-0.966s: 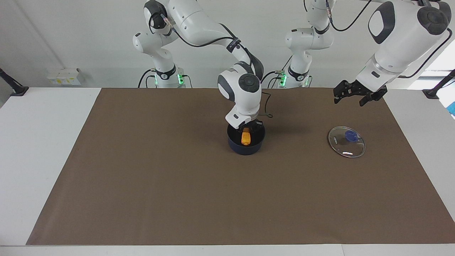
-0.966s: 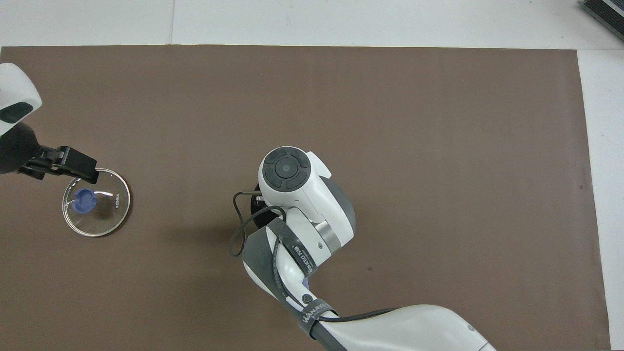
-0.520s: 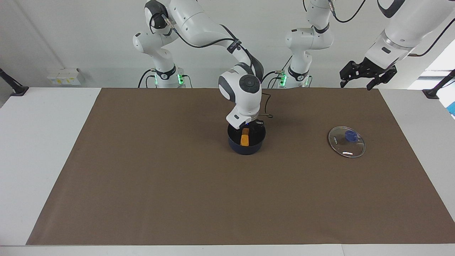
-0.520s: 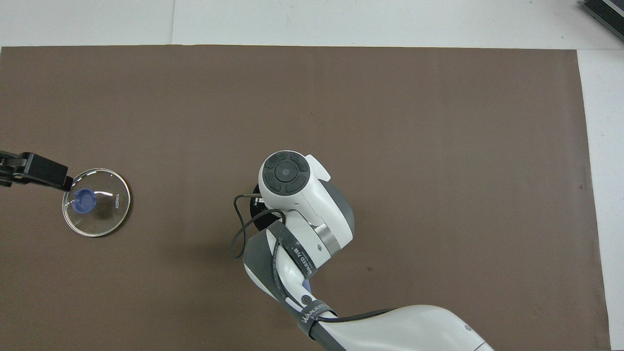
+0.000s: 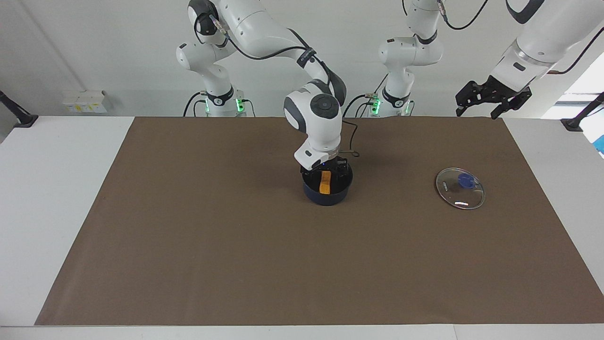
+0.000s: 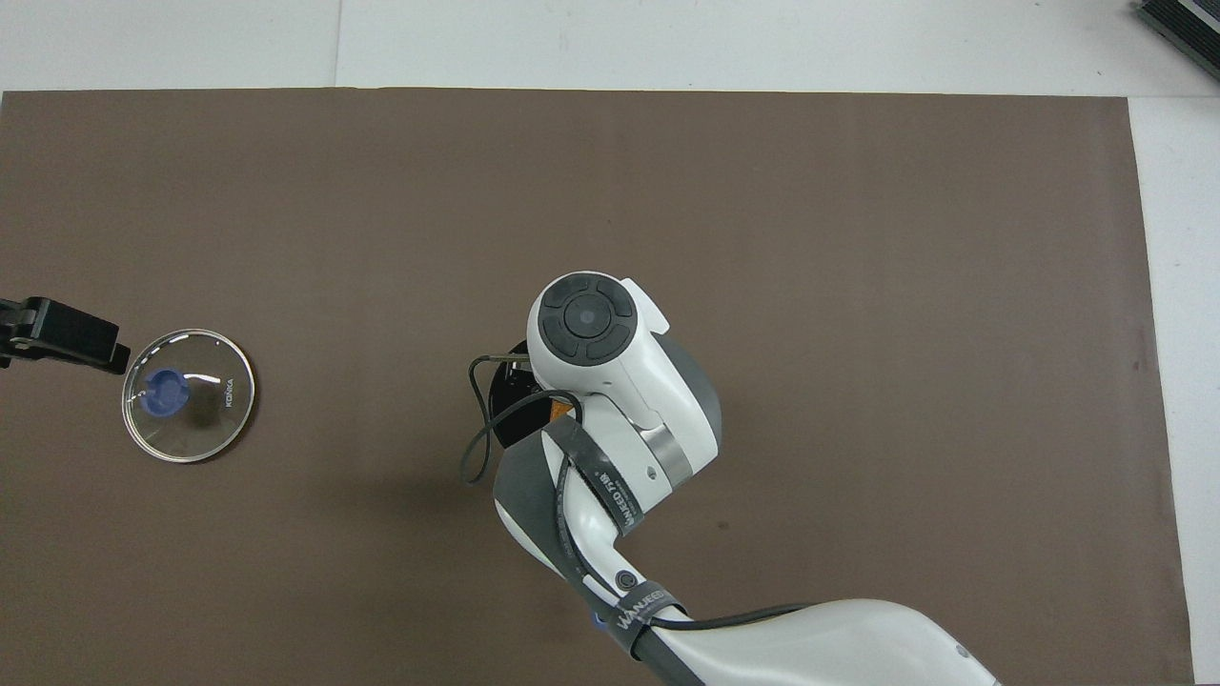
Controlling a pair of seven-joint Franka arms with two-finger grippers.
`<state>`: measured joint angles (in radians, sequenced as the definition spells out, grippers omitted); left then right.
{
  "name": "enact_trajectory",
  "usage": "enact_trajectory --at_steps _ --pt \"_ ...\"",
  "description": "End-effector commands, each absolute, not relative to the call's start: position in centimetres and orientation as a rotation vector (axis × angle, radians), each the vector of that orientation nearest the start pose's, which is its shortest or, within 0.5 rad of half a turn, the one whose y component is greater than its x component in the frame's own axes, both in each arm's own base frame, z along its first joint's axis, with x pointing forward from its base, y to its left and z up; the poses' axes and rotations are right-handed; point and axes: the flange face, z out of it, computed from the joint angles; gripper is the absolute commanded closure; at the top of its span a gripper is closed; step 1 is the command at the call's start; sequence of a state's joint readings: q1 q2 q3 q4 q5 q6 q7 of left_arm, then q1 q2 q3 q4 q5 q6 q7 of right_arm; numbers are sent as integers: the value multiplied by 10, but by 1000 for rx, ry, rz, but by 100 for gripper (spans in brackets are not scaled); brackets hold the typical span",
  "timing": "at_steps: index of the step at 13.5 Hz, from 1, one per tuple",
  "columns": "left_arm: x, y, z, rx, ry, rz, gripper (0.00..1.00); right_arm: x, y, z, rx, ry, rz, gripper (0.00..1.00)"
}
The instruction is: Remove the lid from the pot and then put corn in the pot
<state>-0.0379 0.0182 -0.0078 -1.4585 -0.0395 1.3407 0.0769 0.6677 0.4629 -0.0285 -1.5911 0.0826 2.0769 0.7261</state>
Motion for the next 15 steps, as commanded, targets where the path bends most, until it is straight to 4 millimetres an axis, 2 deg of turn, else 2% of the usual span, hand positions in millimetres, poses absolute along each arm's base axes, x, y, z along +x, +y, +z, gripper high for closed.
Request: enact_trajectory --at_steps 1,4,8,11,13,15 --pt "530 -27 648 -3163 198 226 0 567 366 418 -3060 231 -91 0" --pt "530 -27 648 -3163 198 226 0 584 297 473 -3064 209 -105 0" --pt "530 -27 648 -3163 198 226 0 593 212 532 -3078 206 -108 0" --pt "530 -27 648 -3163 198 226 0 581 146 581 -3087 172 -109 0" --pt "530 -27 648 -3163 198 226 0 571 109 609 -3092 172 -109 0" --pt "530 -27 648 -3163 198 226 0 564 83 630 -3107 122 -55 0"
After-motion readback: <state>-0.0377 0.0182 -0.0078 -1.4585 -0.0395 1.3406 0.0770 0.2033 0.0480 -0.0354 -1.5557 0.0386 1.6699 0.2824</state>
